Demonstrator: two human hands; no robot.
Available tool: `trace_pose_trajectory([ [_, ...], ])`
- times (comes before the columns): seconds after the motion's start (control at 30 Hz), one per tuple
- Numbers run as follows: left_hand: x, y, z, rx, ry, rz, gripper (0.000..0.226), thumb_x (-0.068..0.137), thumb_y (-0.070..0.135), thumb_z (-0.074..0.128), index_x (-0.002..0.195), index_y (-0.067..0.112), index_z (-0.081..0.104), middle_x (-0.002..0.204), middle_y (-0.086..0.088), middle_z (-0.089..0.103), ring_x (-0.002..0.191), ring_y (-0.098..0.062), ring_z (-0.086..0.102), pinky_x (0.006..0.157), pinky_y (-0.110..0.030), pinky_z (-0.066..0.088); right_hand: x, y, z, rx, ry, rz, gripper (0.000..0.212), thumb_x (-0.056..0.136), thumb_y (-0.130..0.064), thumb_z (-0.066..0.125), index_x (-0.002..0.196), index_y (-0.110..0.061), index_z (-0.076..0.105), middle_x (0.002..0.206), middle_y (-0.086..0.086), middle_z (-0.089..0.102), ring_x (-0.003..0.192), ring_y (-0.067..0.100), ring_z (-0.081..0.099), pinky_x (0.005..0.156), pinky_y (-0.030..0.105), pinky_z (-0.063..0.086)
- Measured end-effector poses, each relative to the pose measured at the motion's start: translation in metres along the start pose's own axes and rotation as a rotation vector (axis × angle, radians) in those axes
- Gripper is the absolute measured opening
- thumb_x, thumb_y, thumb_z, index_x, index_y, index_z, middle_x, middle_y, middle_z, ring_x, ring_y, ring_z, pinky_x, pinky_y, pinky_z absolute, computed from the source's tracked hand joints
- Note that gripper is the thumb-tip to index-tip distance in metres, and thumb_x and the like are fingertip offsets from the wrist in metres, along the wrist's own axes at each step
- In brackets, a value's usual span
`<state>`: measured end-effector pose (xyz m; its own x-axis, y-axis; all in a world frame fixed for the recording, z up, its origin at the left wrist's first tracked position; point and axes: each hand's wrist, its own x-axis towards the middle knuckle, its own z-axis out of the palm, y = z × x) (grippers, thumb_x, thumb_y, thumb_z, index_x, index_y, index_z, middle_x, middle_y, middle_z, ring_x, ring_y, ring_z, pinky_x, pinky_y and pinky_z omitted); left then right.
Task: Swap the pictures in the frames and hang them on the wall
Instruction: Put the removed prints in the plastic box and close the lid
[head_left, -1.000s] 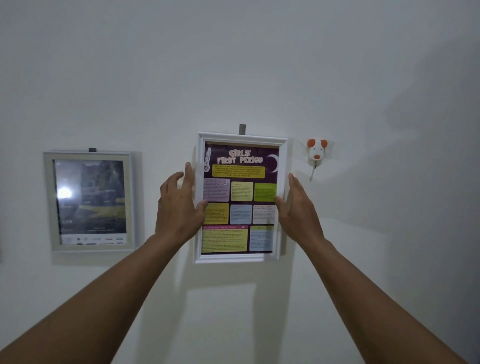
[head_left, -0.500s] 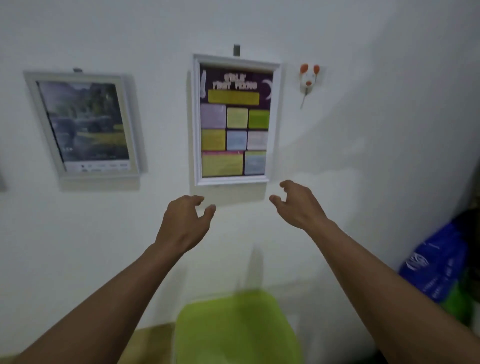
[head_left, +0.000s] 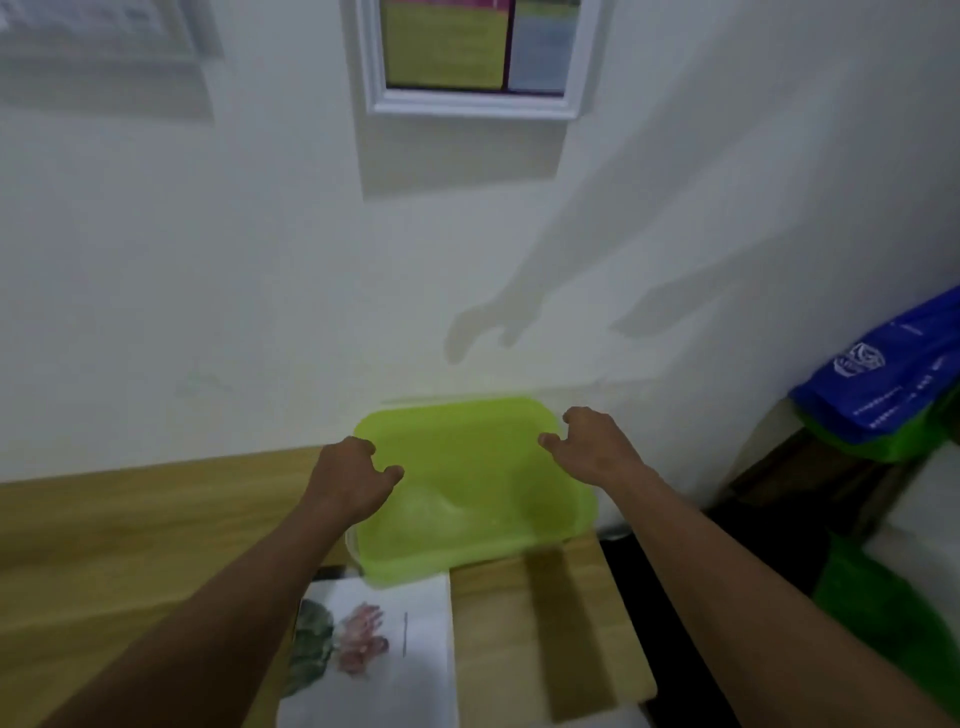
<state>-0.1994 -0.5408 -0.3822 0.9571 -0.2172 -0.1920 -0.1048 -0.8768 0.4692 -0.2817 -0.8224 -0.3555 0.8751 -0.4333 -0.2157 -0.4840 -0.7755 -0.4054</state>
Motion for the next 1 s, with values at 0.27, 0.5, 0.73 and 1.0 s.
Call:
trace_pose_trajectory([
  [0.27, 0.011, -0.029, 0.06, 0.005, -0.022, -0.199, 0.058, 0.075, 0.052, 0.073, 0.103, 0.003, 0.059, 0.104, -0.015, 0.061, 0.094, -0.033, 0.059, 0.07, -0.034, 0.046, 0.036, 0.056, 0.059, -0.009, -0.13, 0.121, 0.043, 0.093, -0.051, 0.057, 0.091, -0.008, 0.051, 0.109, 0.018, 0.059, 0.101, 0.034, 0.059, 0.071, 0.032, 0.041],
  [0.5, 0.024, -0.046, 0.076, -0.109, -0.017, -0.288, 0.073, 0.058, 0.055, 0.084, 0.107, 0.005, 0.068, 0.103, -0.015, 0.069, 0.097, -0.033, 0.062, 0.079, -0.042, 0.054, 0.053, 0.079, 0.079, 0.136, -0.219, 0.189, 0.05, 0.087, -0.047, 0.069, 0.106, -0.001, 0.064, 0.107, 0.016, 0.065, 0.089, 0.028, 0.061, 0.066, 0.028, 0.043],
  [0.73, 0.025, -0.04, 0.077, -0.213, 0.049, -0.293, 0.068, 0.06, 0.043, 0.085, 0.113, 0.006, 0.065, 0.106, -0.015, 0.069, 0.097, -0.034, 0.062, 0.081, -0.045, 0.054, 0.055, 0.081, 0.082, 0.243, -0.142, 0.207, 0.046, 0.079, -0.039, 0.08, 0.102, -0.002, 0.065, 0.102, 0.014, 0.067, 0.08, 0.024, 0.058, 0.063, 0.028, 0.043],
  [1.0, 0.016, -0.032, 0.037, -0.378, 0.04, -0.29, 0.086, 0.07, 0.018, 0.085, 0.144, 0.009, 0.041, 0.129, -0.013, 0.059, 0.112, -0.034, 0.059, 0.093, -0.043, 0.049, 0.051, 0.076, 0.061, 0.414, -0.135, 0.151, 0.086, 0.067, -0.039, 0.089, 0.137, -0.013, 0.047, 0.128, 0.009, 0.06, 0.109, 0.026, 0.061, 0.081, 0.033, 0.049],
])
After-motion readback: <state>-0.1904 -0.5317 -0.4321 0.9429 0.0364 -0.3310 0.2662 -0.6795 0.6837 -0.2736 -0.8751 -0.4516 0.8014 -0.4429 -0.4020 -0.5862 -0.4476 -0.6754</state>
